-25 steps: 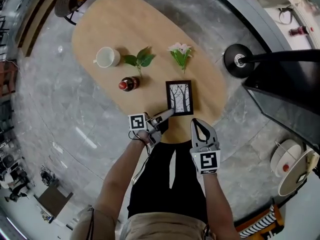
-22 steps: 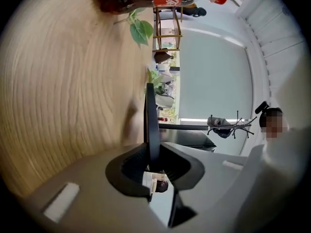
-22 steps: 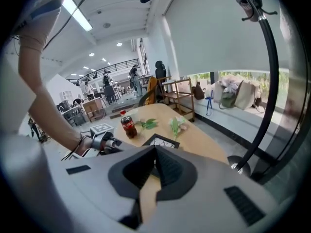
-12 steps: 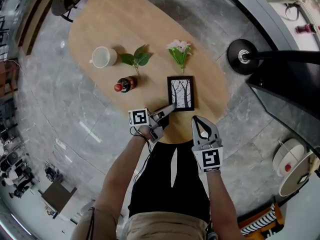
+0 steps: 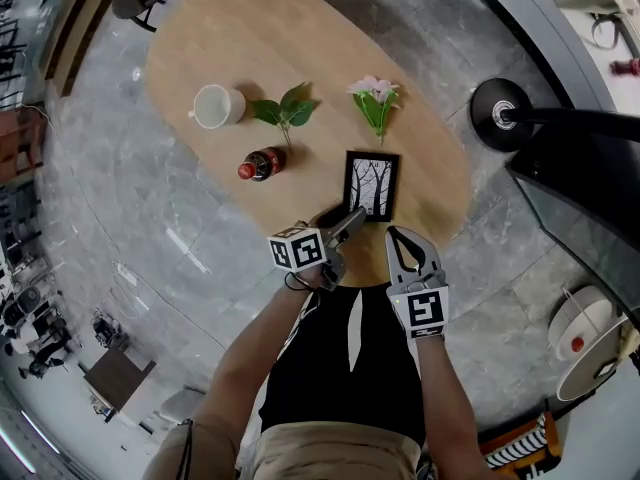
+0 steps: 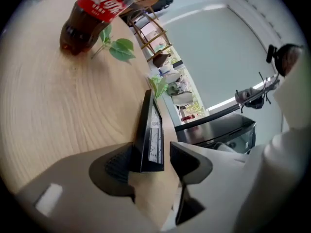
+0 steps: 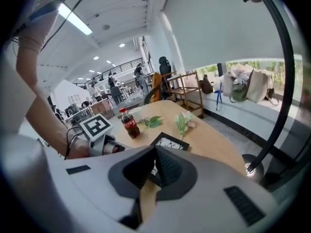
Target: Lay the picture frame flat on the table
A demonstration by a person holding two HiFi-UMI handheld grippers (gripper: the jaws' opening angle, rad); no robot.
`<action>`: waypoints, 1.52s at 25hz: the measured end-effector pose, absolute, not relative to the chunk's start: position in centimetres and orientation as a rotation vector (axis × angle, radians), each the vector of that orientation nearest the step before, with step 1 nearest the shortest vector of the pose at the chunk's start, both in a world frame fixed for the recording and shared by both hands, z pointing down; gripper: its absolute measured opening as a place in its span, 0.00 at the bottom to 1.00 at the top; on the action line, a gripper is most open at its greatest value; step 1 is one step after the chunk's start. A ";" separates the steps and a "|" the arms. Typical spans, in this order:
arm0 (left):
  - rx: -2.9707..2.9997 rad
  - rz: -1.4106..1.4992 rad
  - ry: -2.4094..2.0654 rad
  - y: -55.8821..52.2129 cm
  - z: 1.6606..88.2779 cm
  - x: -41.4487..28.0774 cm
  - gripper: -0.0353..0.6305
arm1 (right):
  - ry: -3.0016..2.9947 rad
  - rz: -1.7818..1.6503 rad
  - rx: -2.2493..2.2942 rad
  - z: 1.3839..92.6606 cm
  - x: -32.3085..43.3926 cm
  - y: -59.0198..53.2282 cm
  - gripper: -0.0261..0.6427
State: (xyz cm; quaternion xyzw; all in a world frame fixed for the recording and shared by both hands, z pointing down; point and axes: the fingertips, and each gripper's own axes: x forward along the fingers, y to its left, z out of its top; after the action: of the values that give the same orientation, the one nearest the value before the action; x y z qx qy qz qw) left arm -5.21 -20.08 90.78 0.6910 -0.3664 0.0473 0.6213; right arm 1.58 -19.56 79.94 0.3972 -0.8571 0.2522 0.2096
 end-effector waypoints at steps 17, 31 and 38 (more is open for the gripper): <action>1.828 0.308 -1.256 -21.0 87.7 -7.5 0.39 | -2.383 0.702 1.098 79.7 1.4 -18.1 0.05; 2.069 0.356 -1.253 -21.3 78.9 -7.6 0.08 | -2.431 0.670 1.152 74.2 2.2 -19.7 0.05; 2.294 0.342 -1.289 -22.6 68.5 -6.9 0.06 | -2.482 0.541 1.124 67.0 3.2 -20.6 0.05</action>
State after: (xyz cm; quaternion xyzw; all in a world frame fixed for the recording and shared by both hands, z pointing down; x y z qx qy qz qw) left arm -6.93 -22.57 68.52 0.8390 -0.4714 0.1249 0.2416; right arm 3.18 -20.61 67.02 0.3979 -0.8788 0.1914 0.1809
